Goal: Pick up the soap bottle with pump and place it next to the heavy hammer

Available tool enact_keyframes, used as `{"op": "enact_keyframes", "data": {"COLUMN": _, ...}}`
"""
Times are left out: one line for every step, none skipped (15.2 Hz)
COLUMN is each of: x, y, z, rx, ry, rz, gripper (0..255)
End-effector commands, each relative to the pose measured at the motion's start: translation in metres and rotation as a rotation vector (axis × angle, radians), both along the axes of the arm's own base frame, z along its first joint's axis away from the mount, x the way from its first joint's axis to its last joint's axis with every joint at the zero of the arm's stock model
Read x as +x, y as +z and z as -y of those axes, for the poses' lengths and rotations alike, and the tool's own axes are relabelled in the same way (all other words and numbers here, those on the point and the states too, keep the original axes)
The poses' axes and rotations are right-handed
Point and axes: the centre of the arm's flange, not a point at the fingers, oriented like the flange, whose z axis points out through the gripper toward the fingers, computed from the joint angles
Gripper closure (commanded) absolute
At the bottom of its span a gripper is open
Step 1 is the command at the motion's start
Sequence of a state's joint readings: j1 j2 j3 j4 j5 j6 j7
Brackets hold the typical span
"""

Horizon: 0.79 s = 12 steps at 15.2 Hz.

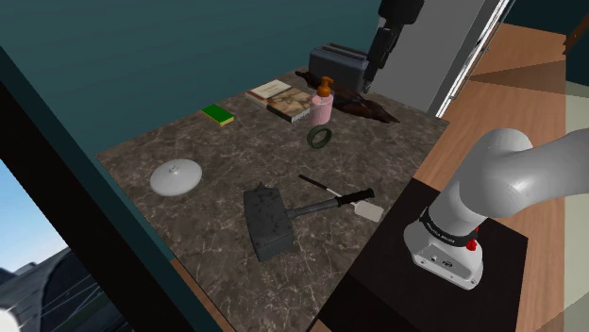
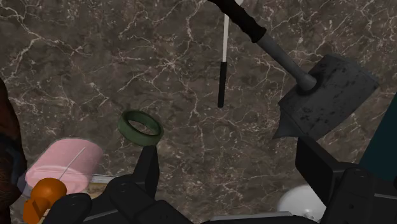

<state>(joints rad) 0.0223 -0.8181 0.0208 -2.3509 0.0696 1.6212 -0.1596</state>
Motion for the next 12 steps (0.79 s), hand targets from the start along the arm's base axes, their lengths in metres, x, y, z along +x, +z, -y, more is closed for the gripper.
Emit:
{"op": "enact_keyframes", "data": {"x": 0.0, "y": 0.0, "z": 0.0, "rx": 0.0, "ry": 0.0, "rz": 0.0, "gripper": 0}}
{"op": "enact_keyframes", "data": {"x": 0.01, "y": -0.005, "z": 0.008, "rx": -0.002, "ry": 0.001, "rz": -0.003, "gripper": 0}}
{"op": "enact_keyframes", "data": {"x": 0.019, "y": -0.01, "z": 0.016, "rx": -0.003, "ry": 0.001, "rz": -0.005, "gripper": 0}}
{"op": "enact_keyframes", "data": {"x": 0.028, "y": -0.015, "z": 0.024, "rx": -0.005, "ry": 0.002, "rz": -0.008, "gripper": 0}}
{"op": "enact_keyframes", "data": {"x": 0.038, "y": -0.02, "z": 0.032, "rx": -0.006, "ry": 0.002, "rz": -0.01, "gripper": 0}}
{"op": "enact_keyframes", "data": {"x": 0.047, "y": -0.025, "z": 0.039, "rx": -0.008, "ry": 0.003, "rz": -0.013, "gripper": 0}}
{"op": "enact_keyframes", "data": {"x": 0.057, "y": -0.03, "z": 0.047, "rx": -0.01, "ry": 0.003, "rz": -0.015, "gripper": 0}}
{"op": "enact_keyframes", "data": {"x": 0.066, "y": -0.035, "z": 0.055, "rx": -0.011, "ry": 0.004, "rz": -0.018, "gripper": 0}}
{"op": "enact_keyframes", "data": {"x": 0.076, "y": -0.04, "z": 0.063, "rx": -0.013, "ry": 0.005, "rz": -0.02, "gripper": 0}}
{"op": "enact_keyframes", "data": {"x": 0.085, "y": -0.045, "z": 0.071, "rx": -0.014, "ry": 0.005, "rz": -0.023, "gripper": 0}}
{"op": "enact_keyframes", "data": {"x": 0.095, "y": -0.05, "z": 0.079, "rx": -0.016, "ry": 0.006, "rz": -0.025, "gripper": 0}}
{"op": "enact_keyframes", "data": {"x": 0.104, "y": -0.055, "z": 0.087, "rx": -0.018, "ry": 0.006, "rz": -0.028, "gripper": 0}}
